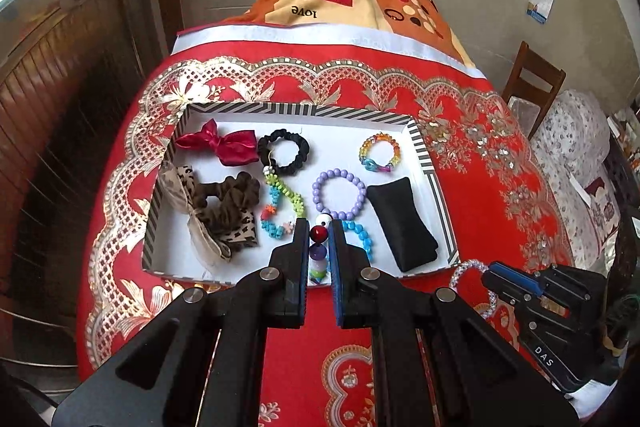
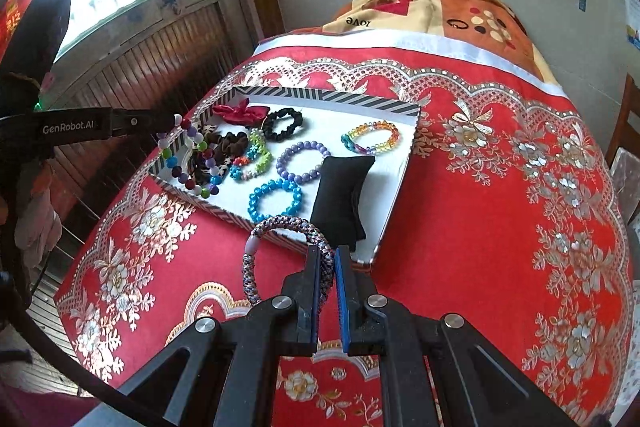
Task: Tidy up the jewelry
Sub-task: 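Carry multicolor bracelet with left tool into tray while right tool carries braided bracelet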
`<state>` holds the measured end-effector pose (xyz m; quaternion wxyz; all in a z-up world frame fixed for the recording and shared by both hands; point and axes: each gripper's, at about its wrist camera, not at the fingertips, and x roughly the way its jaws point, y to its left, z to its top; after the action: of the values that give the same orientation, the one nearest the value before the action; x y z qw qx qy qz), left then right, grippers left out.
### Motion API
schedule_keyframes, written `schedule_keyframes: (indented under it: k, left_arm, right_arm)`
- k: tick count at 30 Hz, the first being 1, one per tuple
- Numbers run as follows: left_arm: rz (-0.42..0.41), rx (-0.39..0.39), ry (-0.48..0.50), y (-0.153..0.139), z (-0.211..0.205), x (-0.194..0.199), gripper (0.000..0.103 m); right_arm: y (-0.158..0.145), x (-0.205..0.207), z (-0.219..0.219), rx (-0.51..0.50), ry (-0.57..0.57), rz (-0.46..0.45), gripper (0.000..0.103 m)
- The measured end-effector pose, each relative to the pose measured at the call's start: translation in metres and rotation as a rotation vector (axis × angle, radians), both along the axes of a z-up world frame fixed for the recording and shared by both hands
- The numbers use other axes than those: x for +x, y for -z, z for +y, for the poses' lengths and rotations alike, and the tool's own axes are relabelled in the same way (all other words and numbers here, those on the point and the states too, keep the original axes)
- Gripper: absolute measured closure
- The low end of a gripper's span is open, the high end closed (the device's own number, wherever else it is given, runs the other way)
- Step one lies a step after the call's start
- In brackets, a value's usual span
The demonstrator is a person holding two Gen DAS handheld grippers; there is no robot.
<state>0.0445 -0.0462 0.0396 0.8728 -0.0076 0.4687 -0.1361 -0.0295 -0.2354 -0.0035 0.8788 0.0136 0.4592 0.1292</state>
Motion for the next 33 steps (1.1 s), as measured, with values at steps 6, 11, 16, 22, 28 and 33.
schedule_keyframes:
  k: [6, 11, 16, 22, 28, 33]
  left_arm:
    - [0.015, 0.008, 0.011, 0.008, -0.003, 0.012, 0.095]
    - [0.030, 0.008, 0.023, 0.015, -0.007, 0.022, 0.095]
    - [0.049, 0.001, 0.037, 0.023, -0.012, 0.031, 0.095]
    - [0.092, -0.001, 0.020, 0.042, -0.003, 0.043, 0.095]
    - [0.133, 0.002, -0.027, 0.061, 0.017, 0.050, 0.095]
    - [0.167, -0.003, -0.053, 0.076, 0.026, 0.052, 0.095]
  right_arm:
    - [0.004, 0.020, 0.002, 0.005, 0.007, 0.010, 0.096]
    - [0.009, 0.040, 0.005, 0.010, 0.009, 0.020, 0.097]
    - [0.013, 0.065, 0.009, 0.019, 0.010, 0.031, 0.097]
    - [0.020, 0.097, 0.020, 0.002, -0.011, 0.043, 0.097]
    - [0.026, 0.113, 0.019, 0.009, -0.017, 0.067, 0.096]
    - [0.038, 0.128, 0.016, 0.016, -0.002, 0.121, 0.096]
